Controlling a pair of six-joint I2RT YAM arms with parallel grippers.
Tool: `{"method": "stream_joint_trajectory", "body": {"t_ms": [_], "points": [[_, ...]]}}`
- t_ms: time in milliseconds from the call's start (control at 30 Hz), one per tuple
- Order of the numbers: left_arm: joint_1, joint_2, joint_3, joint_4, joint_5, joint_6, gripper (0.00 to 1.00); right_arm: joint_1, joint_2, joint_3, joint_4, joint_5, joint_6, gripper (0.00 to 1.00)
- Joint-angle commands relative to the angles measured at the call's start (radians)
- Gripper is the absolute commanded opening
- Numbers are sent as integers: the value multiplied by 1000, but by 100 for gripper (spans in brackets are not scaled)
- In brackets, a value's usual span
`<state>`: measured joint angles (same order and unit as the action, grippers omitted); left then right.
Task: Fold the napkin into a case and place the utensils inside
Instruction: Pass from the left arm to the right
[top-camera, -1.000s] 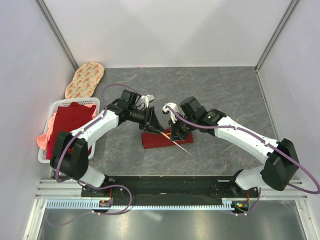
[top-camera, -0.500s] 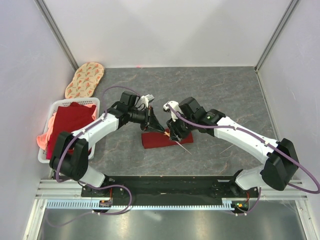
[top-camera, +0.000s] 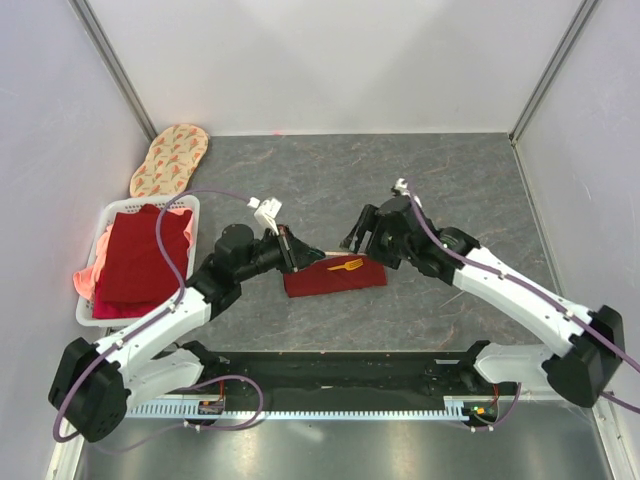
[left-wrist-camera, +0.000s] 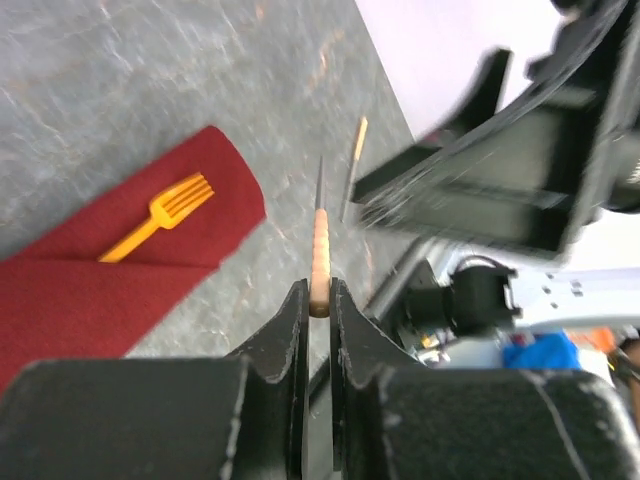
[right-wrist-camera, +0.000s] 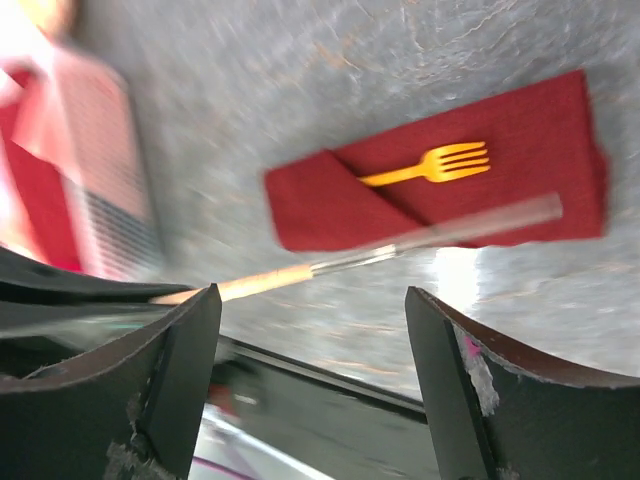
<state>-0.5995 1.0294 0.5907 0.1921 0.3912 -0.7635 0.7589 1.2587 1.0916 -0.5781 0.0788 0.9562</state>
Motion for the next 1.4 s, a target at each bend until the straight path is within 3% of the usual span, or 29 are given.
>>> {"method": "stream_joint_trajectory", "body": {"t_ms": [0, 167, 467, 533, 600, 633, 700, 733, 833, 867, 933, 1033, 1133, 1167, 1367], "points": [[-20, -69, -101, 229, -215, -43, 2, -1, -58, -94, 132, 73, 355, 82], [-22, -114, -156, 243, -253, -56, 2, 7, -81, -202, 239, 119, 545, 76], [-20, -155, -192, 276, -239, -59, 2, 7, -104, -279, 287, 214, 642, 69], [-20, -154, -192, 271, -238, -66, 2, 5, -90, -234, 303, 196, 473, 67], [4, -140, -142, 152, -236, -89, 2, -15, -59, -159, 276, 155, 254, 66], [18, -128, -109, 86, -230, -109, 2, -21, -50, -135, 259, 113, 34, 66], [64, -95, -18, -57, -164, -102, 2, -33, -45, -86, 241, 35, -200, 68], [70, -80, 6, -81, -147, -70, 2, -33, -48, -75, 229, 4, -437, 68], [78, -66, 73, -163, -95, -13, 2, -33, -71, -81, 224, -72, -696, 68], [89, -57, 92, -186, -60, -5, 2, -32, -65, -84, 224, -149, -853, 69], [101, -10, 133, -252, -6, -14, 2, -32, -45, -79, 202, -180, -947, 71], [145, 38, 123, -209, 159, -74, 2, -26, 10, -42, 166, -103, -1120, 71], [179, 67, 81, -143, 257, -129, 2, -26, 33, -24, 165, -102, -1237, 59], [185, 76, 71, -138, 267, -135, 2, -26, 33, -22, 173, -111, -1252, 50], [202, 86, 55, -119, 311, -132, 2, -13, 41, -16, 170, -281, -1332, 33]]}}
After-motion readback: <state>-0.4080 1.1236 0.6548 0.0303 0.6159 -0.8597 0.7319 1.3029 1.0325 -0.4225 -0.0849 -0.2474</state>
